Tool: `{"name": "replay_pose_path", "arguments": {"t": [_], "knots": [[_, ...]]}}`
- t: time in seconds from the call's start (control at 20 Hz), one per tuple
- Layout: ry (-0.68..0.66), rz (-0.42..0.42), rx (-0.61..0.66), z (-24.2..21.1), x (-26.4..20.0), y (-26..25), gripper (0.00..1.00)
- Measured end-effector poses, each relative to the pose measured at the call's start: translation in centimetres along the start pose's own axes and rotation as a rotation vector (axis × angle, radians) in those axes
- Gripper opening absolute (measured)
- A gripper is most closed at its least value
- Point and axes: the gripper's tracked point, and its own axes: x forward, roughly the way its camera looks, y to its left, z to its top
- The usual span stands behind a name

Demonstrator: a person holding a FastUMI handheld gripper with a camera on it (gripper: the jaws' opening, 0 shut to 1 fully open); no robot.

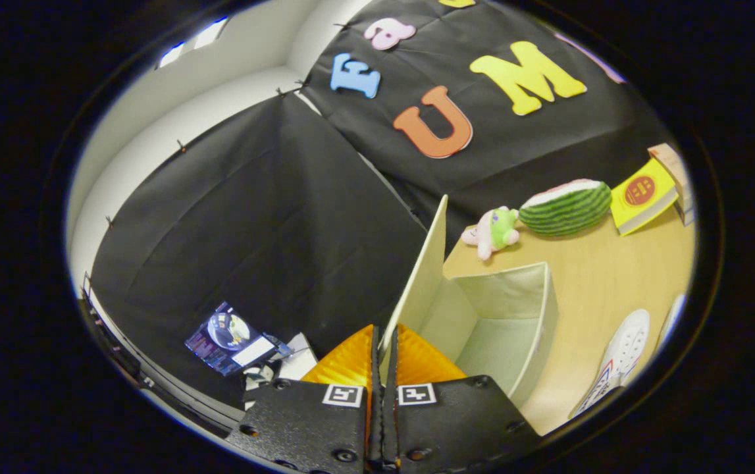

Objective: Open the storage box then place both shoes into the box .Put the left shoe in first, then the right shoe, with the right side of both shoes facing outward in a uniform manner.

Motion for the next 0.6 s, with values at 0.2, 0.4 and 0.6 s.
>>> {"name": "replay_pose_path", "arguments": {"t": [0.2,0.4,0.6], "knots": [[0.023,0.011,-0.117,0.0,3.2,3.9,0.07],[0.048,0.018,-0.193,-0.3,5.9,5.7,0.16],[-0.014,-0.005,-0.295,0.7,6.7,6.7,0.51]]}}
